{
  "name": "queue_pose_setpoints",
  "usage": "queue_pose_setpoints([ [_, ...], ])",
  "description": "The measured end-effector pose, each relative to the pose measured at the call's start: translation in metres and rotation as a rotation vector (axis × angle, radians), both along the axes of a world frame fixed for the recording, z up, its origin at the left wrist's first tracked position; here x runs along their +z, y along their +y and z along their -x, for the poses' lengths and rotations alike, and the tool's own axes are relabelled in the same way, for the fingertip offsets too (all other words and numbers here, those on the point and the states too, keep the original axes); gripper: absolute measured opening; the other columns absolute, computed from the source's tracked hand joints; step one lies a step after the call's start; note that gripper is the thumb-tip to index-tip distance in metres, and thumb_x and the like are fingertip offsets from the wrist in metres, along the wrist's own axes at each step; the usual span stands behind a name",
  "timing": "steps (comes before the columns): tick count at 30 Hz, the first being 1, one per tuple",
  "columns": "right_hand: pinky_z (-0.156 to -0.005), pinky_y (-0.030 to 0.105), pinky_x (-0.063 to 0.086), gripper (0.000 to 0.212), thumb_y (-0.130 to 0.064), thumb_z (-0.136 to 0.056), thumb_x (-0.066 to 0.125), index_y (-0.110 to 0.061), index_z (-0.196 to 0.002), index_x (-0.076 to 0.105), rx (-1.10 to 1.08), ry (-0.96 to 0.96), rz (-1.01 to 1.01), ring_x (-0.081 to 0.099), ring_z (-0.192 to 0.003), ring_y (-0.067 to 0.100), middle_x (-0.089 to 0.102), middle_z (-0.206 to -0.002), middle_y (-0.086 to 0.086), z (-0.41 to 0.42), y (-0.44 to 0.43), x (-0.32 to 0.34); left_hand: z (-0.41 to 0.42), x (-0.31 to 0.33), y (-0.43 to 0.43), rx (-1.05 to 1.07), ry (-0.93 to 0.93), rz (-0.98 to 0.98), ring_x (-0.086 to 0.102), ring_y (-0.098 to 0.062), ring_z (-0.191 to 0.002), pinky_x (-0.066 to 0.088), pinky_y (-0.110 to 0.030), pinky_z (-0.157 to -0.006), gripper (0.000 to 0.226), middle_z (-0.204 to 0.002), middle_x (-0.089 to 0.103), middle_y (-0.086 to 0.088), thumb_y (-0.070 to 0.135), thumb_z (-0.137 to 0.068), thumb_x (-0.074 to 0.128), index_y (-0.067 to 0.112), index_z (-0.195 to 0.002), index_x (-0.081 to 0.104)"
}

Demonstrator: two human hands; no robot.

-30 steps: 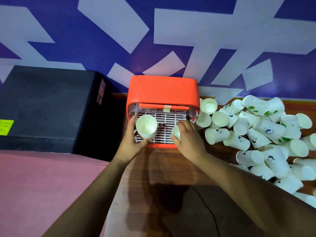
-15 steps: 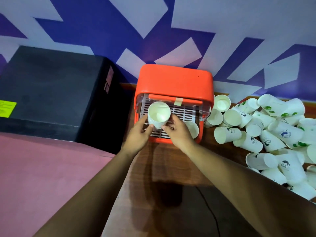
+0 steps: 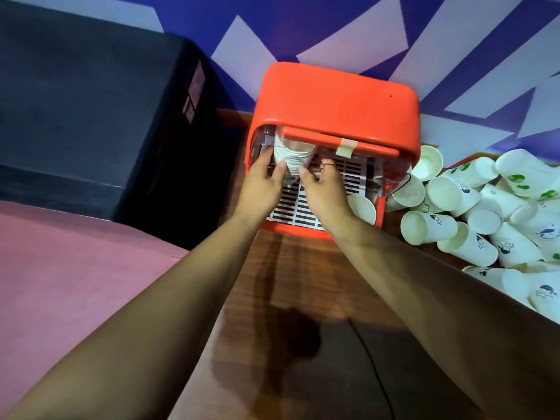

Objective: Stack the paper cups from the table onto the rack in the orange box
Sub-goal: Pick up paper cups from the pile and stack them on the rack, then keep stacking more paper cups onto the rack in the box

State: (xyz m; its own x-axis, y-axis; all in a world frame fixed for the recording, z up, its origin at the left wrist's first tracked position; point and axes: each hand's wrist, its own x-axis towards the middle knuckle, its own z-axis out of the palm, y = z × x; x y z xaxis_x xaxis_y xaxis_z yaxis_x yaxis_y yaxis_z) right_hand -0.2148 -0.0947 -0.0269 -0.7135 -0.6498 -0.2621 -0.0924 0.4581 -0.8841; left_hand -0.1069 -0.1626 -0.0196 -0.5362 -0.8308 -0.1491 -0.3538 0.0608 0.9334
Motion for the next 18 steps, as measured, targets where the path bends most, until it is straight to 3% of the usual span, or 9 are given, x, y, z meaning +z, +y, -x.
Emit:
queue_pose_setpoints([
  [3, -0.078, 0.034, 0.050, 0.019, -0.022, -0.096, 0.058, -0.012, -0.111, 0.052, -0.023, 0.003, -0.020, 0.065, -0.093, 0.023, 0.068, -0.104, 0.008, 0.001, -0.003, -0.001, 0.007, 0.000, -0.002, 0.010, -0.012, 0.016, 0.059, -0.008, -0.108, 0.038, -0.009, -0.079, 0.029, -0.113, 0.063, 0.011, 0.022, -0.104, 0.048, 0.016, -0.130, 0.060],
  [6, -0.068, 0.031, 0.043, 0.021, -0.025, -0.096, 0.059, -0.011, -0.109, 0.051, -0.011, 0.020, -0.053, 0.062, -0.084, 0.024, 0.067, -0.100, 0.011, 0.003, -0.005, -0.002, 0.008, -0.001, -0.003, 0.010, -0.030, -0.015, 0.058, -0.007, -0.111, 0.038, -0.016, -0.087, 0.032, -0.118, 0.064, 0.010, 0.025, -0.104, 0.047, 0.018, -0.133, 0.058],
  [10, -0.076, 0.032, 0.048, 0.023, -0.022, -0.093, 0.060, -0.010, -0.111, 0.052, 0.049, 0.038, -0.090, 0.065, -0.096, 0.024, 0.067, -0.107, 0.008, 0.003, 0.001, 0.003, -0.001, 0.001, 0.000, 0.003, -0.090, -0.079, 0.055, -0.011, -0.125, 0.040, -0.027, -0.105, 0.045, -0.138, 0.059, 0.004, 0.031, -0.102, 0.050, 0.019, -0.145, 0.048],
  [13, -0.104, 0.040, 0.045, 0.040, -0.021, -0.093, 0.059, -0.009, -0.129, 0.049, 0.073, 0.015, -0.110, 0.053, -0.127, 0.023, 0.056, -0.136, 0.010, -0.002, 0.018, 0.017, -0.015, 0.014, 0.016, 0.051, -0.086, -0.118, 0.059, -0.008, -0.106, 0.042, -0.012, -0.084, 0.034, -0.119, 0.062, 0.005, 0.022, -0.101, 0.052, 0.014, -0.134, 0.054],
  [15, -0.111, 0.040, 0.040, 0.046, -0.019, -0.093, 0.059, -0.010, -0.136, 0.047, 0.114, 0.020, -0.094, 0.048, -0.133, 0.020, 0.050, -0.144, 0.009, -0.005, 0.038, 0.033, -0.027, 0.022, 0.030, 0.056, -0.064, -0.124, 0.060, -0.003, -0.089, 0.041, -0.004, -0.071, 0.018, -0.100, 0.063, 0.007, 0.016, -0.100, 0.053, 0.017, -0.117, 0.058],
  [18, -0.110, 0.034, 0.041, 0.045, -0.023, -0.093, 0.060, -0.012, -0.136, 0.050, 0.153, 0.067, -0.120, 0.053, -0.127, 0.013, 0.056, -0.137, 0.004, 0.001, 0.079, 0.062, -0.035, 0.039, 0.050, -0.014, -0.054, -0.130, 0.055, -0.003, -0.075, 0.044, -0.018, -0.073, 0.007, -0.086, 0.061, 0.008, 0.014, -0.098, 0.055, 0.019, -0.101, 0.058],
])
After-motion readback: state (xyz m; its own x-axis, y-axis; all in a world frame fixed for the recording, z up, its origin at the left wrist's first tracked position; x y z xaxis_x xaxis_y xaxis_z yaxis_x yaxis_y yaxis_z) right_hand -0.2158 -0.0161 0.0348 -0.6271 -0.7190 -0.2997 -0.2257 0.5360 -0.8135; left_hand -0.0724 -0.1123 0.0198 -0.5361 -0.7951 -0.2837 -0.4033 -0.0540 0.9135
